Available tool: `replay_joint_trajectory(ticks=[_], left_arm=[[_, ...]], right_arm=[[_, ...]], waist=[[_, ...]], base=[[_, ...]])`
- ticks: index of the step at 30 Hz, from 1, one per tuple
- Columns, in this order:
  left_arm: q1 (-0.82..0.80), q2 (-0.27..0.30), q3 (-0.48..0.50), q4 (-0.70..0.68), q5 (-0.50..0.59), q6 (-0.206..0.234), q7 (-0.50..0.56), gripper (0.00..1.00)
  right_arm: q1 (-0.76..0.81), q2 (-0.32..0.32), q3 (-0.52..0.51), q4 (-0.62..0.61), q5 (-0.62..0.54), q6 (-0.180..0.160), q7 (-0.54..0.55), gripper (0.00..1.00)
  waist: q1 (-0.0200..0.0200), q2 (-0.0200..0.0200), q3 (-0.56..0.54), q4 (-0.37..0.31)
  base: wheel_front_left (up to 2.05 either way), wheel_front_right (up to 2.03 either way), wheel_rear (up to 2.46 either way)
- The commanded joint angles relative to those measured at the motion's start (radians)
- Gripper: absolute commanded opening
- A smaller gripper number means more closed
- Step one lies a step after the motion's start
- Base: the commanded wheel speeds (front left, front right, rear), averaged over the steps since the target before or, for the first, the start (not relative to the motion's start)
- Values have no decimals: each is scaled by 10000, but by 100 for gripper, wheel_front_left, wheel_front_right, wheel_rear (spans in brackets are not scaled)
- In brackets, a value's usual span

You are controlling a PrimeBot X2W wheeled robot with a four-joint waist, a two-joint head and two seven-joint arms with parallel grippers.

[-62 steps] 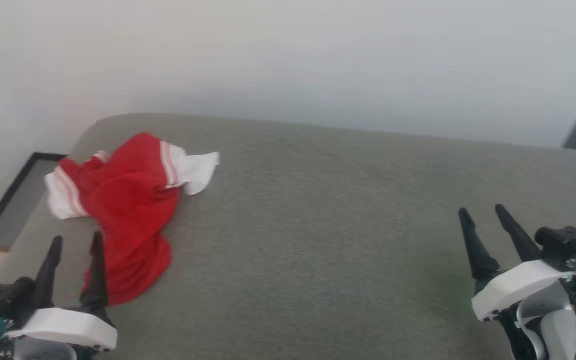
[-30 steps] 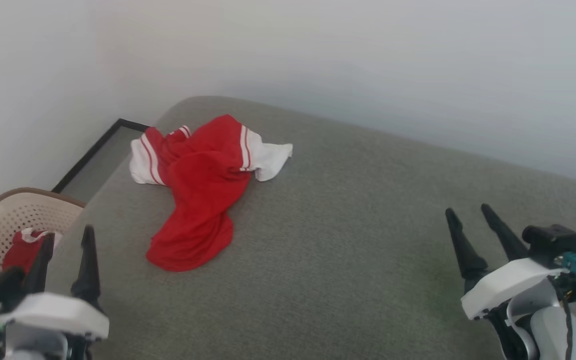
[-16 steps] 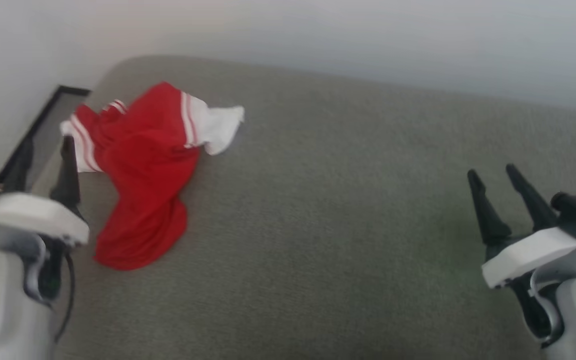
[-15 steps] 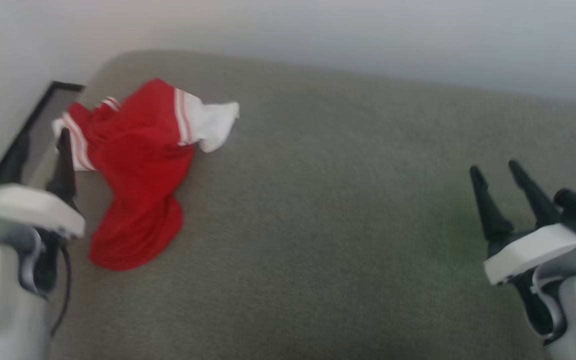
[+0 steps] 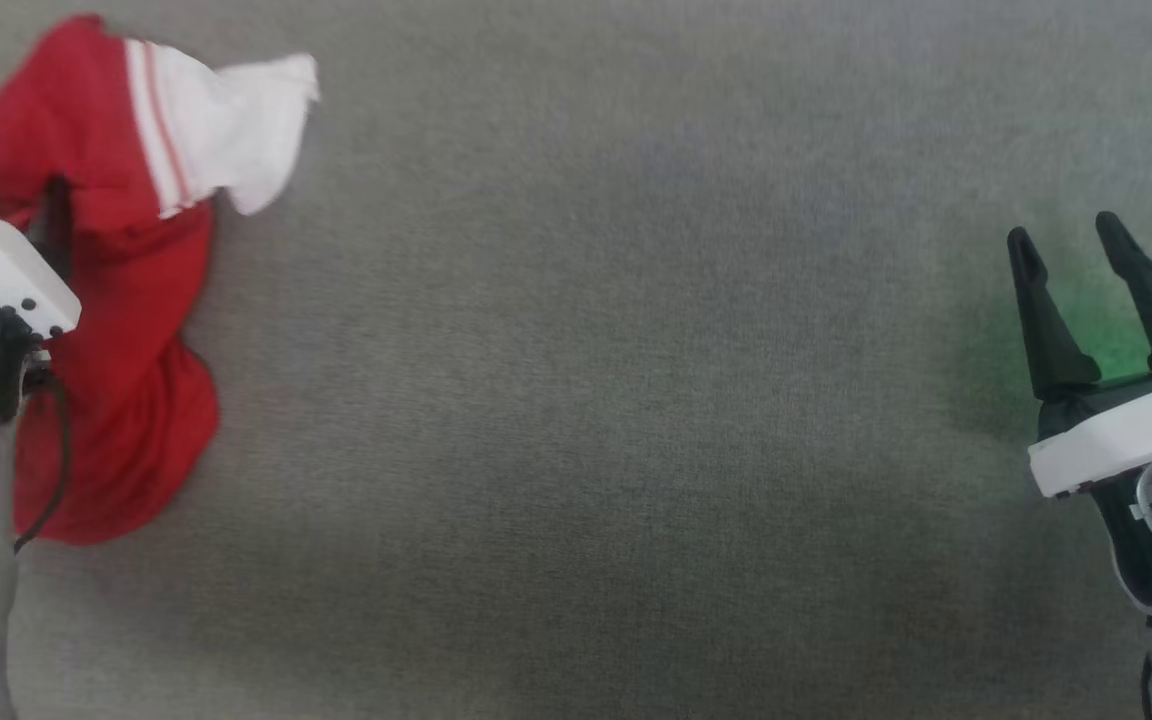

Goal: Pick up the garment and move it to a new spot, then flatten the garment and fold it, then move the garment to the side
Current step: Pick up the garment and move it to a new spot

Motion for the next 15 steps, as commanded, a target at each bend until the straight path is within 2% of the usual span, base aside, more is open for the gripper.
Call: replay_joint_trajectory(ticks=[1, 4, 9, 11, 13, 15], left_arm=[[-179, 15, -17, 213, -131, 60, 226, 100], [-696, -23, -188, 1260, -157, 169, 1508, 100], [-918, -407, -454, 2893, -225, 479, 3632, 100], [-927, -547, -471, 3215, -294, 566, 4061, 100], [-1013, -706, -416, 3357, -397, 637, 3850, 100], [-1069, -742, -401, 3328, -417, 612, 3468, 0]], right_arm=[[-130, -44, 7, -103, -47, -3, 35, 100], [-159, -121, -67, -295, -47, -3, 119, 100], [-234, -215, -139, -574, -4, -3, 282, 100], [-330, -230, -156, -691, 11, -3, 351, 100], [-389, -236, -157, -795, -36, -3, 427, 100], [-423, -253, -164, -823, -44, -3, 450, 100]], waist=[[0, 0, 573, -222], [0, 0, 836, -209], [0, 0, 1089, -173], [0, 0, 1181, -173], [0, 0, 1270, -181], [0, 0, 1277, -184]], base=[[0, 0, 0], [0, 0, 0], [0, 0, 0], [0, 0, 0], [0, 0, 0], [0, 0, 0]])
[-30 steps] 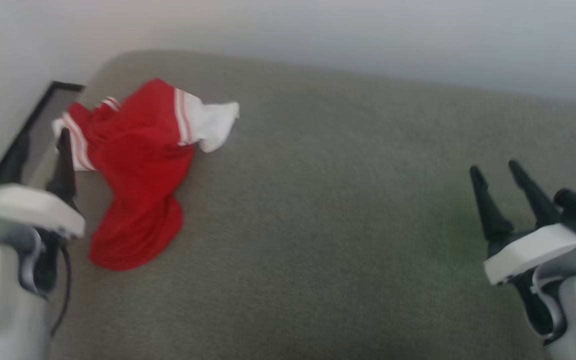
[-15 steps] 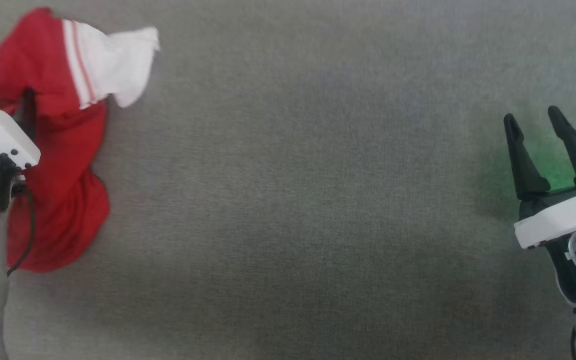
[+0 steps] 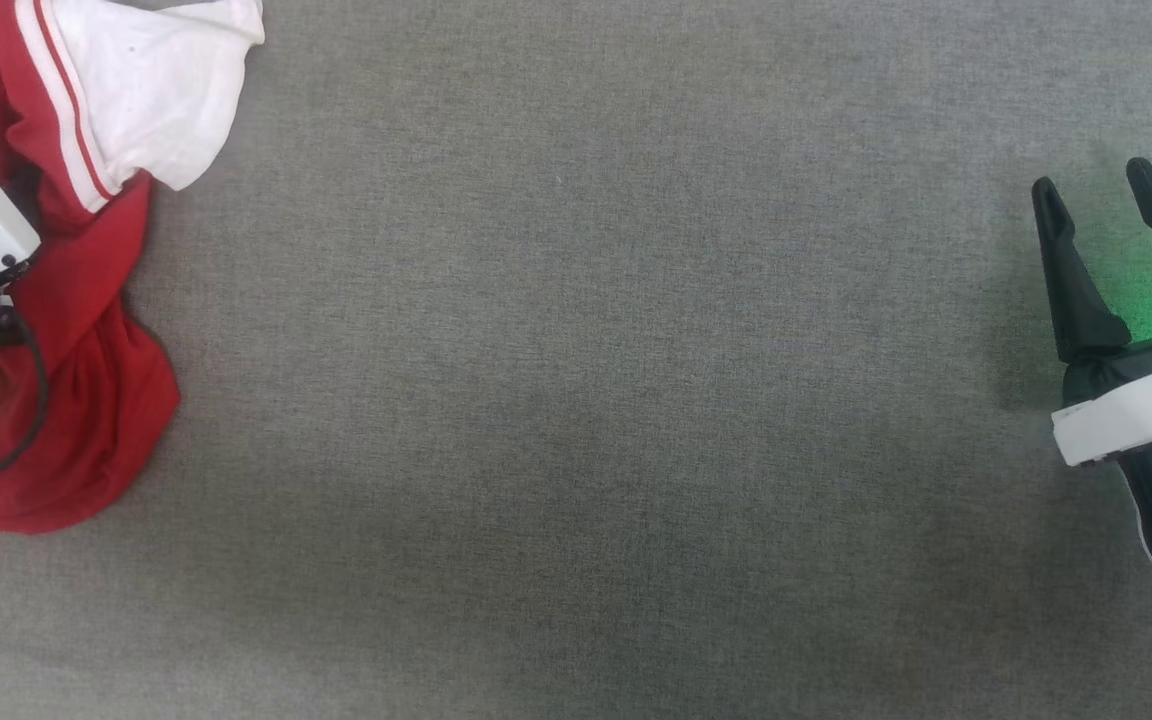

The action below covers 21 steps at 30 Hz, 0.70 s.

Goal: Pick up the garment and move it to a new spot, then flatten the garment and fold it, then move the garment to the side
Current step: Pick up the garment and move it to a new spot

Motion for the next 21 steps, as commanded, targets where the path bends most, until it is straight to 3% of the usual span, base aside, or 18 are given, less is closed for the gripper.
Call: replay_joint_trajectory(ticks=[1, 11, 21], left_arm=[[1100, -847, -275, 795, 145, 16, 170, 0], [327, 316, -713, -362, 610, -511, -1825, 0], [97, 968, -1549, -1846, 957, -705, -2194, 0]], right_arm=[[-60, -11, -40, -19, -15, -3, -5, 100], [409, 311, -381, 477, 53, -3, -339, 100], [774, 659, -510, 907, 41, -3, -537, 100]], waist=[[0, -2, -43, 13], [0, -2, -1241, 297], [0, -2, -2580, 573]], base=[[0, 0, 0], [0, 0, 0], [0, 0, 0]])
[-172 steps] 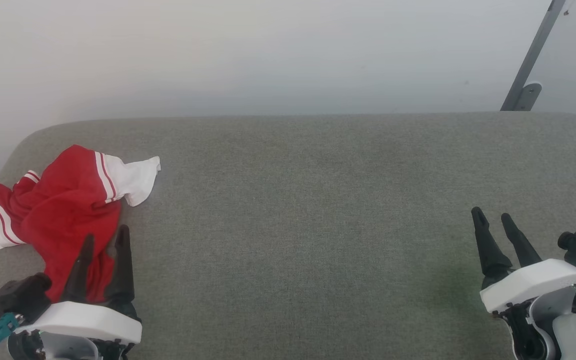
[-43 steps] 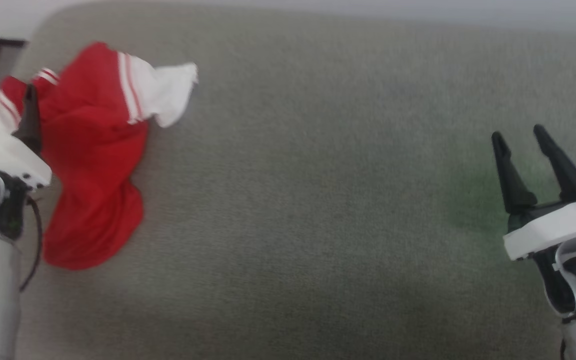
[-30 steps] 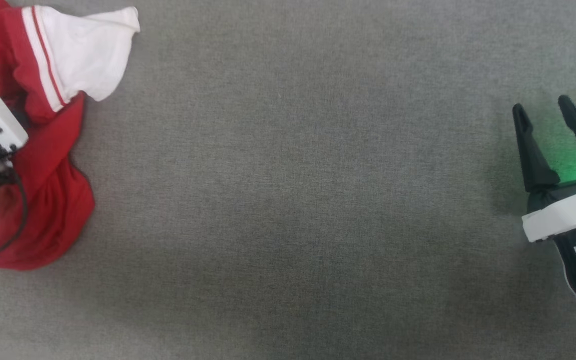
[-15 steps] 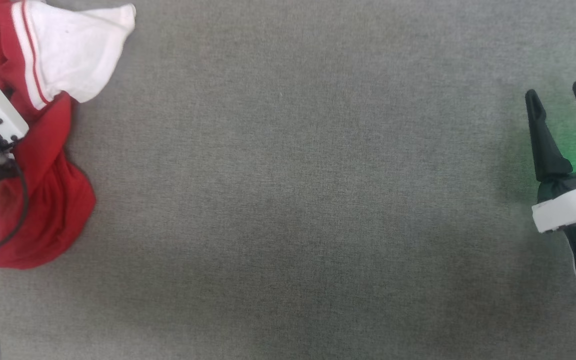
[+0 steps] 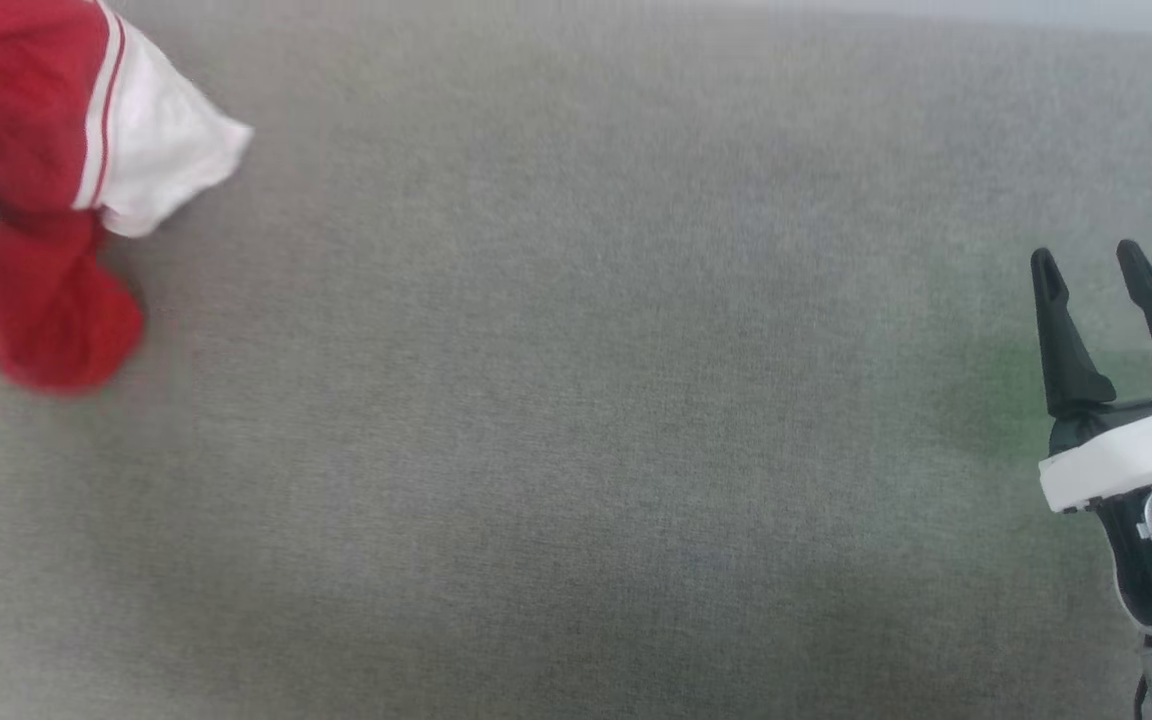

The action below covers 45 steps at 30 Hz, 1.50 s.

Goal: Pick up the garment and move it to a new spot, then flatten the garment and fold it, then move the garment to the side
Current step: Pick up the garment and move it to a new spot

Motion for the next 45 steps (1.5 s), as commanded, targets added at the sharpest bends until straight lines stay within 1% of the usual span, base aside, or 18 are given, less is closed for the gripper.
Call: replay_joint_trajectory(ticks=[1, 4, 8, 12, 15, 19, 24, 27, 30, 32, 37, 39, 43, 45], left_arm=[[-156, 123, -104, -267, 96, -39, 92, 0], [-182, 269, -416, -1108, -1, -34, 460, 0], [-38, 543, -724, -2545, -227, -38, 1200, 0], [223, 784, -757, -4009, -538, -37, 2117, 0], [509, 889, -712, -5199, -704, 93, 2784, 0], [1056, 948, -727, -6962, -927, 463, 3636, 0], [1817, 834, -902, -9258, -1148, 1023, 4685, 0], [2162, 710, -1116, -10415, -1140, 1327, 5236, 0], [2465, 419, -1430, -11309, -1223, 1595, 5682, 0], [2572, 336, -1662, -11710, -1099, 1698, 5884, 0], [2852, -203, -2457, -12147, -1071, 1727, 6169, 0], [2949, -391, -2756, -12062, -1000, 1756, 6197, 0], [3332, -708, -3382, -11516, -978, 1668, 6304, 0], [3412, -781, -3494, -11320, -985, 1666, 6287, 0]], right_arm=[[107, 54, -16, 32, 17, -3, -101, 100], [195, 163, 1, 154, -3, -3, -129, 100], [327, 280, -35, 221, -10, -3, -176, 100], [310, 381, -85, 265, 58, -3, -226, 100], [328, 454, -143, 275, 46, -3, -282, 100], [353, 543, -293, 295, 49, -3, -337, 100], [312, 632, -411, 348, 65, -3, -451, 100], [281, 726, -515, 420, 74, -3, -555, 100], [231, 826, -626, 523, 136, -2, -688, 100], [183, 882, -668, 614, 161, -2, -805, 100], [145, 1104, -687, 884, 237, -3, -1026, 100], [109, 1185, -613, 995, 251, -3, -1125, 100], [-16, 1311, -409, 1247, 316, -3, -1289, 100], [-75, 1332, -340, 1297, 344, -3, -1343, 100]], waist=[[0, 0, -464, 144], [0, 0, -856, 174], [0, 0, -1257, 147], [0, 0, -1489, -14], [0, 0, -1598, -230], [0, 0, -1651, -669], [0, 0, -1566, -1458], [0, 0, -1457, -1980], [0, 0, -1312, -2486], [0, 0, -1189, -2789], [0, 0, -906, -3341], [0, 0, -785, -3503], [0, 0, -503, -3736], [0, 0, -450, -3773]], base=[[0, 0, 0], [0, 0, 0], [0, 0, 0], [0, 0, 0], [0, 0, 0], [0, 0, 0], [0, 0, 0], [0, 0, 0], [0, 0, 0], [0, 0, 0], [0, 0, 0], [0, 0, 0], [0, 0, 0], [0, 0, 0]])
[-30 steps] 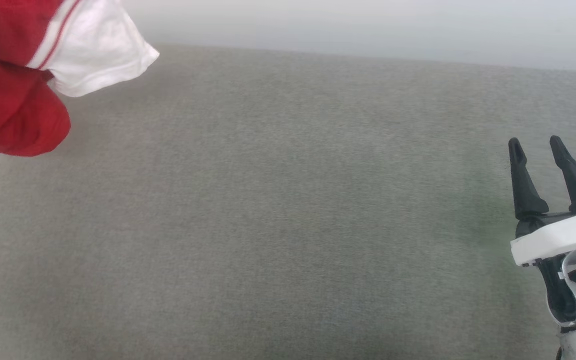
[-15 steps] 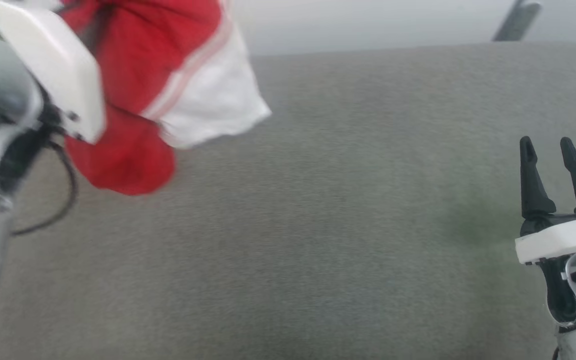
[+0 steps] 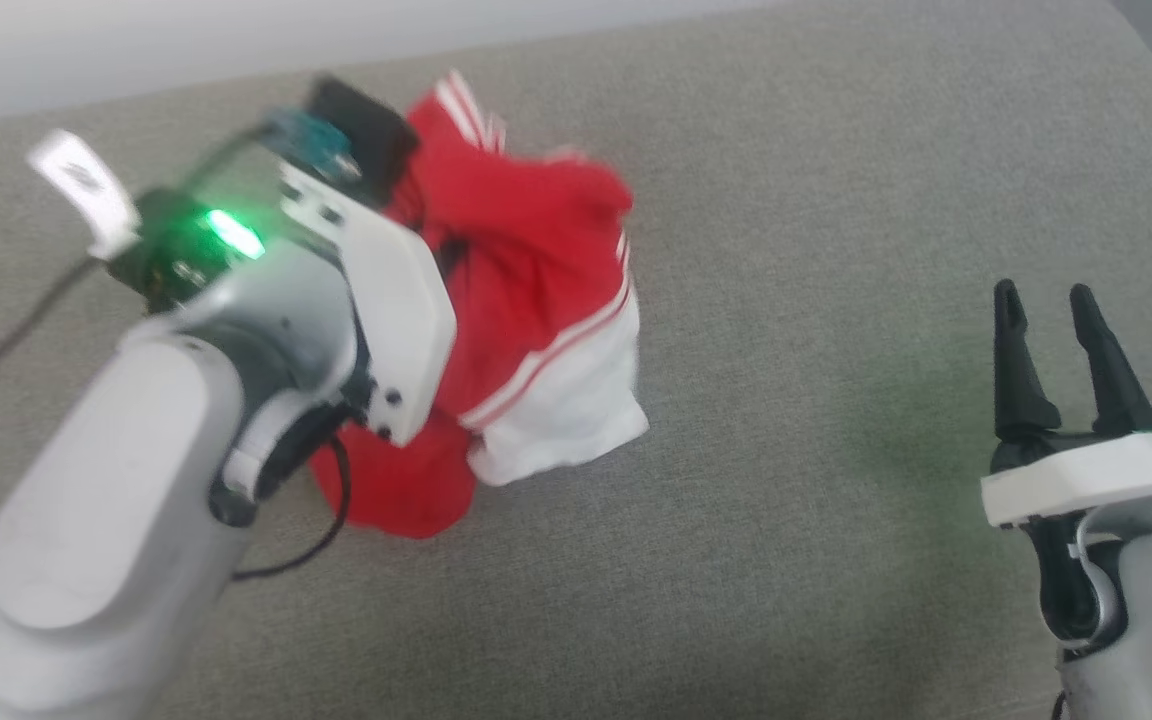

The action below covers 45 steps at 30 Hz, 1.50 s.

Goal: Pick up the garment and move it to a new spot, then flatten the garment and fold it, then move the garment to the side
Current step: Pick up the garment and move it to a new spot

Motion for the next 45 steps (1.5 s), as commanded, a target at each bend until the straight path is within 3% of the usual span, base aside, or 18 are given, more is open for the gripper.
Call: replay_joint_trajectory(ticks=[1, 8, 14, 15, 16, 17, 18, 23, 29, 45], left_arm=[[98, 13, -80, 98, 70, -80, -16, 0], [688, -363, -848, 2115, 196, -287, -238, 0], [705, -747, -1170, 3942, 47, -714, -653, 0], [662, -798, -1224, 4171, 47, -772, -705, 9], [609, -883, -1253, 4358, 31, -822, -802, 40], [540, -962, -1226, 4503, -19, -880, -908, 90], [476, -983, -1225, 4621, -25, -896, -981, 100], [180, -1020, -962, 4466, -214, -1103, -1663, 100], [561, -667, -543, 3670, -288, -1094, -2548, 100], [3365, 625, 1586, 2163, -630, -350, -6067, 100]], right_arm=[[-150, 23, 55, 32, 78, -3, -68, 100], [-532, 52, 568, 467, 200, -3, -274, 100], [-788, 32, 916, 745, 341, -3, -387, 100], [-811, 8, 951, 789, 355, -3, -393, 100], [-840, -11, 975, 824, 366, -3, -398, 100], [-862, -36, 992, 848, 384, -3, -396, 100], [-867, -65, 1005, 873, 385, -3, -405, 100], [-644, -274, 1022, 1009, 366, -3, -447, 100], [-376, -534, 1012, 1029, 382, -3, -425, 100], [401, -851, 807, 818, 176, -3, 18, 100]], waist=[[0, 0, 147, -119], [0, 0, 402, -270], [0, 0, 475, -309], [0, 0, 465, -297], [0, 0, 445, -282], [0, 0, 413, -258], [0, 0, 365, -221], [0, 0, -65, 112], [0, 0, -655, 606], [0, 0, -2071, 2005]], base=[[0, 0, 0], [0, 0, 0], [0, 0, 0], [0, 0, 0], [0, 0, 0], [0, 0, 0], [0, 0, 0], [0, 0, 0], [0, 0, 0], [0, 0, 0]])
